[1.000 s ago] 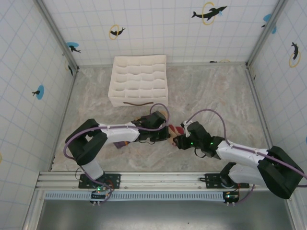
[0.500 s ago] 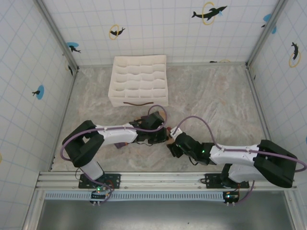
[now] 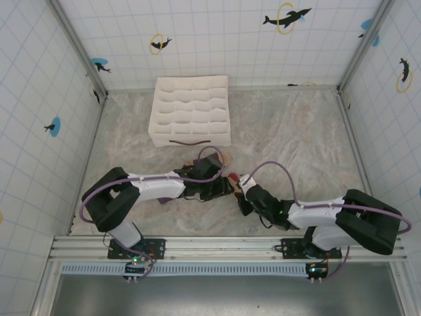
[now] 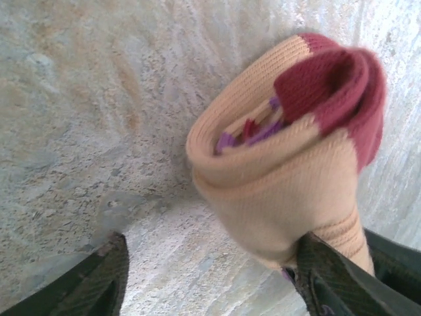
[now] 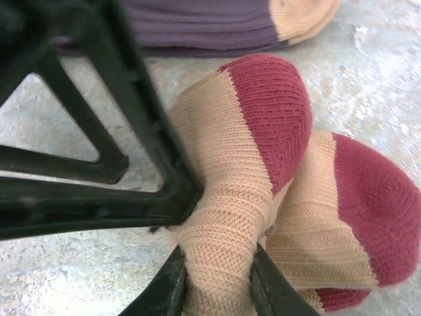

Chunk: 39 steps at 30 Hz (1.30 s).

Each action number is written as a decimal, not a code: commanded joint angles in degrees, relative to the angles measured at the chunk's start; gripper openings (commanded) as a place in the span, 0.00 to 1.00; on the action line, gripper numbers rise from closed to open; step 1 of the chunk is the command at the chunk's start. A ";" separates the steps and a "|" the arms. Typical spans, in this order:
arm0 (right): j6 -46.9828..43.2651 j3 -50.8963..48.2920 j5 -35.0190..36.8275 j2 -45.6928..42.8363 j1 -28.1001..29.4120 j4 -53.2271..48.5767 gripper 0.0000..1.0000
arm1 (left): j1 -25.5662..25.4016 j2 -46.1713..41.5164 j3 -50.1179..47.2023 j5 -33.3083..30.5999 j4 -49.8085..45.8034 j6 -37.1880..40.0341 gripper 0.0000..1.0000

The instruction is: Roll the socks

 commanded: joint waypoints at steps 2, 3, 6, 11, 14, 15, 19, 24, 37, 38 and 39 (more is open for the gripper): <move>4.50 -6.70 -12.92 -0.24 -7.41 6.10 0.13 | -0.36 -0.88 -1.15 0.46 -1.29 -0.13 0.73; 5.47 -7.62 -15.88 -0.12 -9.28 7.49 0.12 | -0.40 -1.38 -1.52 0.46 -0.29 -0.03 0.73; 8.74 -9.59 -25.50 1.54 -15.39 12.19 0.11 | -0.44 -3.02 -2.86 0.87 3.81 0.19 0.73; 13.69 -10.59 -37.78 7.70 -23.37 18.88 0.08 | -0.41 -2.78 -1.92 0.90 6.06 1.65 0.71; 17.79 -11.45 -45.35 12.32 -27.55 24.52 0.08 | -0.36 -1.18 -0.87 1.04 6.46 1.92 0.69; 18.93 -11.58 -47.20 13.85 -28.74 26.67 0.08 | -0.35 -0.73 -0.60 1.04 6.63 1.92 0.68; 23.45 -11.48 -53.70 20.24 -32.79 32.43 0.08 | -0.41 1.29 0.23 0.36 8.22 1.55 0.66; 26.44 -10.99 -57.19 25.43 -35.14 35.52 0.09 | -0.39 4.06 1.67 -1.48 11.41 1.23 0.66; 27.99 -10.68 -57.59 26.74 -36.10 34.91 0.15 | -0.44 11.33 5.38 -3.38 12.20 -1.04 0.41; 27.86 -10.55 -57.60 26.01 -36.10 34.26 0.17 | -0.38 11.59 5.60 -3.61 11.18 -1.14 0.34; 27.66 -10.40 -57.48 25.31 -36.10 33.45 0.19 | -0.41 11.77 5.82 -3.82 10.26 -1.17 0.28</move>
